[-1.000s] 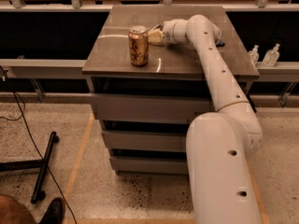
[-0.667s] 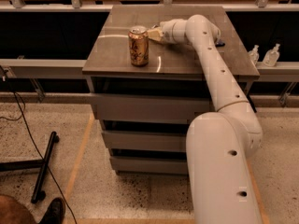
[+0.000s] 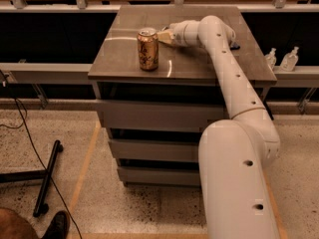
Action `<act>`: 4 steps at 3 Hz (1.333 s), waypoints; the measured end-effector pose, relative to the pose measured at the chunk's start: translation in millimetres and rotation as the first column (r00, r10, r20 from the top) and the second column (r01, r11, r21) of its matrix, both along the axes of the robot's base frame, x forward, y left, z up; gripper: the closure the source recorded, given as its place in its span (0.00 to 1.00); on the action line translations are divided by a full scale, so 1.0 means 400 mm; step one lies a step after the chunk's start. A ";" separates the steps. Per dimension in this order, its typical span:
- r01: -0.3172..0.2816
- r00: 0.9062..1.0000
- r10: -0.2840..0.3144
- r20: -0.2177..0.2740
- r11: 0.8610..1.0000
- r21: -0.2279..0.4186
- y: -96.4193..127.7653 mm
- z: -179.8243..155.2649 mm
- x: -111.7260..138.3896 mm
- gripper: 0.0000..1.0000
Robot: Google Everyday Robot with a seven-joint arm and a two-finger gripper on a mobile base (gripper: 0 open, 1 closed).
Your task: Pick rxbar chocolate
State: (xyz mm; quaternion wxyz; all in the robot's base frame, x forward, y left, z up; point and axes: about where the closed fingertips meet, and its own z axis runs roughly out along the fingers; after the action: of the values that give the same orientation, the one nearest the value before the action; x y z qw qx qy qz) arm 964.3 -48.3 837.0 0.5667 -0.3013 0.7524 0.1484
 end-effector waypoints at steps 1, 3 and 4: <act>0.000 1.000 0.000 0.000 1.000 0.000 0.000 0.000 0.000 1.00; 0.000 1.000 0.000 0.000 1.000 0.000 0.000 0.001 0.000 1.00; 0.000 1.000 0.000 0.000 1.000 0.000 0.000 0.002 0.000 1.00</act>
Offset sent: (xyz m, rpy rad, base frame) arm -0.0138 -0.0491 0.0888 -0.1436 -0.1970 0.1087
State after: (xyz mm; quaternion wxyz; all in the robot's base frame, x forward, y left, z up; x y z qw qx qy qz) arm 964.2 -48.3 837.6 0.5667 -0.3015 0.7523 0.1483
